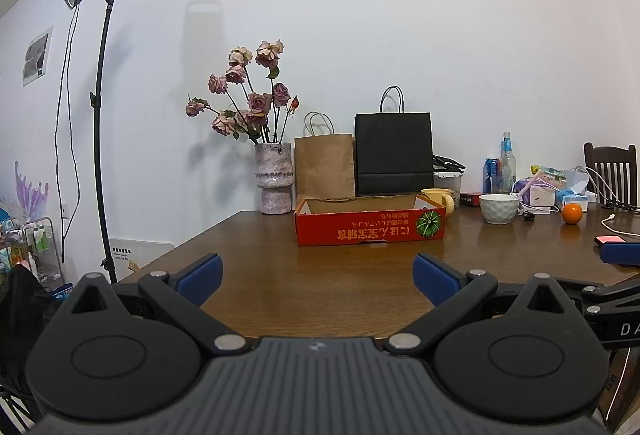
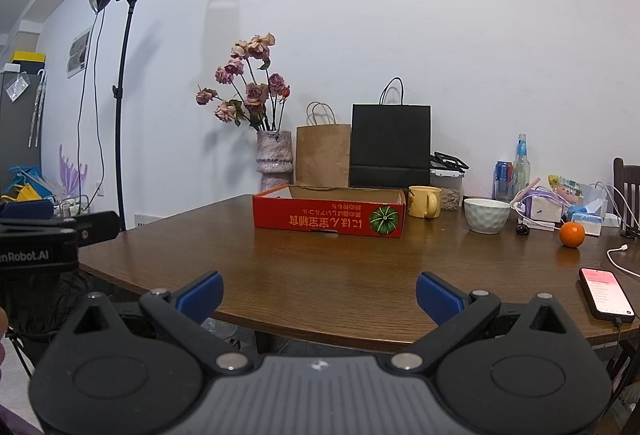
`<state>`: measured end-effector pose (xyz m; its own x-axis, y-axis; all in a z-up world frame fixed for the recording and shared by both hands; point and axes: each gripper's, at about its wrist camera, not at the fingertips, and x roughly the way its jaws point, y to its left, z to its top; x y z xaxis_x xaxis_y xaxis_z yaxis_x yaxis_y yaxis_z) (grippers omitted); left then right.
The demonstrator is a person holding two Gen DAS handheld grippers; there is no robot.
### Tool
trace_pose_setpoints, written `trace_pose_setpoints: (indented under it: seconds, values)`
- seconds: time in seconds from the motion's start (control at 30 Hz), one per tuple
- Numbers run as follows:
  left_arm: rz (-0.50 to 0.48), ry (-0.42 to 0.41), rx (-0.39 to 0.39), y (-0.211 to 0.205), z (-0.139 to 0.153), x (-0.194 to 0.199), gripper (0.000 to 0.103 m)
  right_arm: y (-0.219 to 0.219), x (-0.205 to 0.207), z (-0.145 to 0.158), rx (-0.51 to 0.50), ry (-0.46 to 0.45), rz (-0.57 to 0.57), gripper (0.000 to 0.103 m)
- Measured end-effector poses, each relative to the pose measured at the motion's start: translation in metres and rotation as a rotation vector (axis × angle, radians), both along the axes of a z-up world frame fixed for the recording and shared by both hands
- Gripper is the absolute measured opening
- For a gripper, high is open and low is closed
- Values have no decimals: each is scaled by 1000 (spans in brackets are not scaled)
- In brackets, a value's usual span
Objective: Organize rigid objects
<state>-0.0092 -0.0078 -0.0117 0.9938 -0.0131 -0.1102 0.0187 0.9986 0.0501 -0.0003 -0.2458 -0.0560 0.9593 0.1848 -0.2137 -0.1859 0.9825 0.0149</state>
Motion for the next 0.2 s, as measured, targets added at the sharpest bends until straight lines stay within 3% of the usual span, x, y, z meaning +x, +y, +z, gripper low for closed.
trace_pose_setpoints:
  seconds: [0.2]
  values:
    - [-5,8,-3,0,-2,3,103,0,1,-2,3,7,0,103]
